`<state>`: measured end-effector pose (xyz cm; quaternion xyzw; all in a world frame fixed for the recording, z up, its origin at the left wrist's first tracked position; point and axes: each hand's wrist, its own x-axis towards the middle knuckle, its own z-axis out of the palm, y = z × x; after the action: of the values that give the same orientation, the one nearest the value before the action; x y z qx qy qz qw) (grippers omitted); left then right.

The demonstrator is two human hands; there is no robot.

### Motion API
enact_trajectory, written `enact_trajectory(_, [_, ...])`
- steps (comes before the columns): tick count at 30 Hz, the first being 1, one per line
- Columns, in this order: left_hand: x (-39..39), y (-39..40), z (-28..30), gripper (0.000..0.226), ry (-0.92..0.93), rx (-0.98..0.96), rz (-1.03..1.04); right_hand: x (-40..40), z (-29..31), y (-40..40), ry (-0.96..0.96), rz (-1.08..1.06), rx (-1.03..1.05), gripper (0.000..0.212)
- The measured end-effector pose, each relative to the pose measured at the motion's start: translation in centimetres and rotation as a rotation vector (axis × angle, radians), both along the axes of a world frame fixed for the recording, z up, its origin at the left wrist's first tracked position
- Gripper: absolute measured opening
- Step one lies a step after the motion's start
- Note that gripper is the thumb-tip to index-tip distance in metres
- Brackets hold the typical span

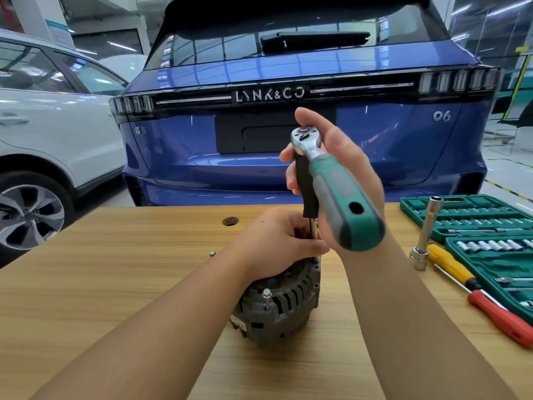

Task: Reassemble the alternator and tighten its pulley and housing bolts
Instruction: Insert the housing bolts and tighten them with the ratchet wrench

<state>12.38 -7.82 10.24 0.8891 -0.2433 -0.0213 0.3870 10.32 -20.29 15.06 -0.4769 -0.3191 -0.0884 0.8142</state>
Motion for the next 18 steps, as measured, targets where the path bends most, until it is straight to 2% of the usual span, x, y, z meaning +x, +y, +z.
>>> enact_trajectory(2, [0.1,-0.1,0.0,0.005,-0.025,-0.033,-0.002,0.0,-0.1,0.2,0.014,-0.077,-0.004,0.039])
enact_trajectory(4, [0.0,0.0,0.2,0.006,-0.057,0.026,0.006,-0.1,-0.1,0.5,0.024,-0.194,0.007,0.044])
enact_trajectory(8, [0.0,0.1,0.2,0.012,-0.069,0.076,0.025,0.0,0.1,0.1,0.057,-0.495,-0.035,0.029])
enact_trajectory(12, [0.2,0.1,0.2,0.012,-0.069,0.078,0.029,0.1,0.2,-0.6,0.021,-0.386,-0.049,0.020])
enact_trajectory(16, [0.3,0.3,-0.1,0.012,-0.057,0.014,-0.006,0.1,-0.4,0.7,-0.208,-0.427,-0.085,0.032])
enact_trajectory(18, [0.1,0.0,-0.3,0.021,-0.030,-0.087,-0.021,0.3,-0.5,1.1,-0.228,-0.428,-0.059,0.037])
